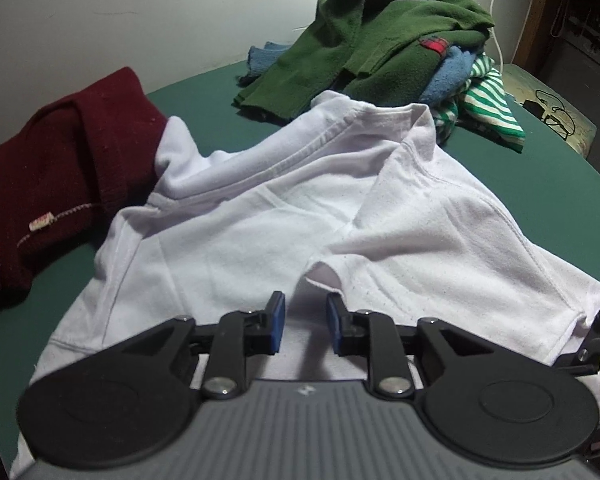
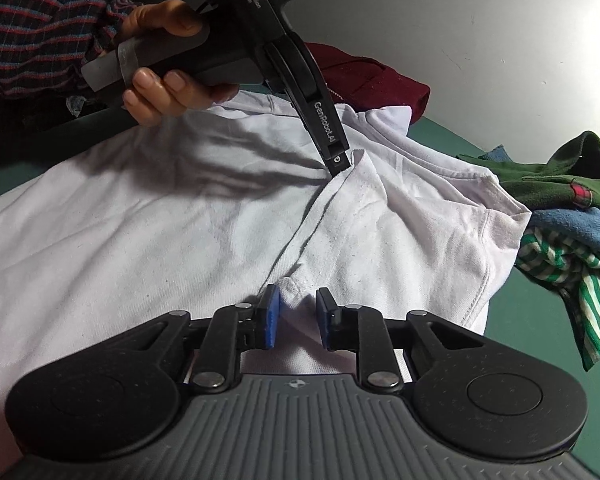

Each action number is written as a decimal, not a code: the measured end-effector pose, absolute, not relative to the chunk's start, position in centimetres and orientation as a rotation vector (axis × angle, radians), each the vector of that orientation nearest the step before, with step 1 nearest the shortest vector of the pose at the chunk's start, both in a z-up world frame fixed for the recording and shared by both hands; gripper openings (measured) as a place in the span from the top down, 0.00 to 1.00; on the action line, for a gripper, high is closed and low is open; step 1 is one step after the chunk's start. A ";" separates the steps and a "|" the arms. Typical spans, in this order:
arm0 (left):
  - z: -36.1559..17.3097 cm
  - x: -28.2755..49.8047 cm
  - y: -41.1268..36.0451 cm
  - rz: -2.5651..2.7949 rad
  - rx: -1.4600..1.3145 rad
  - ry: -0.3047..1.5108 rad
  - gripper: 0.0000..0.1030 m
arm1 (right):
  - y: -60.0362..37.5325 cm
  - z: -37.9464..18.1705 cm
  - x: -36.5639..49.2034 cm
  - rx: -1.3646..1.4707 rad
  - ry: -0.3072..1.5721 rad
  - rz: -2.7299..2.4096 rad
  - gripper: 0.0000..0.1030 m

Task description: Fold clothes

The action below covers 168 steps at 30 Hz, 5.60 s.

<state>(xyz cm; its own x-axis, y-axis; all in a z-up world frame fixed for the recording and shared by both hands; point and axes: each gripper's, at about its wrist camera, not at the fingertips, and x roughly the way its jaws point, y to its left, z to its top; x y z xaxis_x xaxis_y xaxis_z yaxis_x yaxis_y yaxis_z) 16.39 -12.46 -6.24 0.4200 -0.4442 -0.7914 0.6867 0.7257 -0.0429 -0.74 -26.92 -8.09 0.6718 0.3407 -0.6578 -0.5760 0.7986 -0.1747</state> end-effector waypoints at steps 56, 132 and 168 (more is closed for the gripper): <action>-3.5 6.1 -12.4 -0.923 0.580 0.684 0.47 | -39.8 -5.7 -23.0 0.124 0.950 -0.193 0.74; -4.7 10.1 -14.3 -0.639 0.538 0.730 0.88 | -28.2 -6.8 -25.3 0.162 1.077 0.292 0.96; -7.3 7.2 -17.2 -0.356 0.509 0.787 0.84 | -39.4 -4.6 16.4 0.180 0.799 0.247 0.96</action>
<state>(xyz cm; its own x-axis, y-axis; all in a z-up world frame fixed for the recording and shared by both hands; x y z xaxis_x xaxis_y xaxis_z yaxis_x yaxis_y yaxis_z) 7.16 -17.25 -7.27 0.6570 -0.1152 -0.7450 0.4835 0.8226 0.2992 16.45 -39.35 -4.55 0.6708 0.2856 -0.6845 -0.1506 0.9561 0.2514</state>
